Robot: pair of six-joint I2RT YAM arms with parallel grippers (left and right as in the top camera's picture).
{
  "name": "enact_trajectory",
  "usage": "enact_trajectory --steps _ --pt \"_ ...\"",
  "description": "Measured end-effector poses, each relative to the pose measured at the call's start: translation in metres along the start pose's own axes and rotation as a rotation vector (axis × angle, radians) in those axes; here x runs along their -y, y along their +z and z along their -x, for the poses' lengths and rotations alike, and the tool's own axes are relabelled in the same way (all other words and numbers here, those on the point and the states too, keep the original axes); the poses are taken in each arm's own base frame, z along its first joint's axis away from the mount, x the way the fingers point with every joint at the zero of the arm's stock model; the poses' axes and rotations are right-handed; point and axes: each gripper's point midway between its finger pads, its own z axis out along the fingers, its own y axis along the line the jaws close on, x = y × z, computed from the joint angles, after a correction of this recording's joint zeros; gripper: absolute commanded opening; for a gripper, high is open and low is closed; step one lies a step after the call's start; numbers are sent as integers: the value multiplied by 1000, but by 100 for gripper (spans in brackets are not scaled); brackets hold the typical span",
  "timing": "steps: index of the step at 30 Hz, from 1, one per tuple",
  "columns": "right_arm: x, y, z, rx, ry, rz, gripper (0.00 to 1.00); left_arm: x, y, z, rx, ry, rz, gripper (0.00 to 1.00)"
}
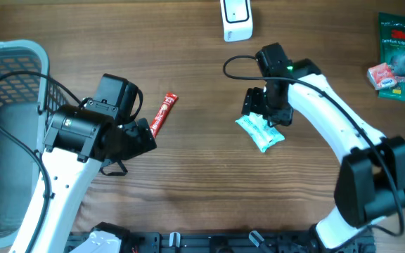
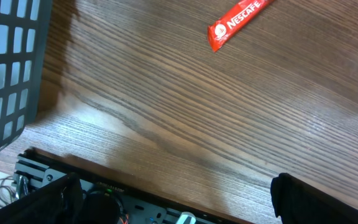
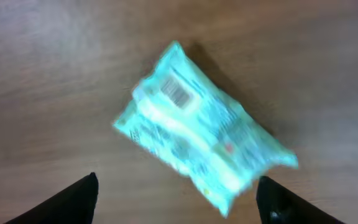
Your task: Scan the item barcode
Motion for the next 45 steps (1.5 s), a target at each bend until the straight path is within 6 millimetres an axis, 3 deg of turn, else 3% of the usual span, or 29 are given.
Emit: enact_trajectory --steps 1,3,7,10,12,15,18,22,28,32,34,36,37,39,41,42,45 --pt "1 -8 -2 8 6 5 93 0 0 0 0 0 0 100" --pt "1 -33 -7 49 21 34 100 0 0 0 0 0 0 100" --pt "19 -93 -37 107 122 64 100 0 0 0 0 0 0 100" --pt "43 -117 -58 137 279 18 100 0 0 0 0 0 0 100" --pt "51 -122 -60 170 388 6 100 0 0 0 0 0 0 100" --pt "59 -104 -58 211 516 7 99 0 0 0 0 0 0 100" --pt "62 -55 -56 216 620 30 94 0 0 0 -1 0 1 100" --pt "52 7 -56 209 640 152 92 0 0 0 0 0 0 100" --pt "42 56 -63 227 578 316 86 0 0 0 0 0 0 100" --pt "33 62 -50 273 562 379 81 0 0 0 -1 0 0 100" --pt "28 63 -43 286 557 399 70 0 0 0 -1 0 0 100" --pt "27 67 -40 283 551 393 65 0 0 0 -1 0 0 100" --pt "27 69 -38 281 558 390 52 0 0 0 -1 0 0 100" --pt "31 71 -38 275 575 374 42 0 0 0 0 0 0 100" --pt "36 74 -38 268 598 358 12 0 0 0 0 0 0 100" --pt "38 76 -39 266 599 349 4 0 0 0 0 0 0 100" --pt "39 76 -38 270 592 345 4 0 0 0 0 0 0 100"
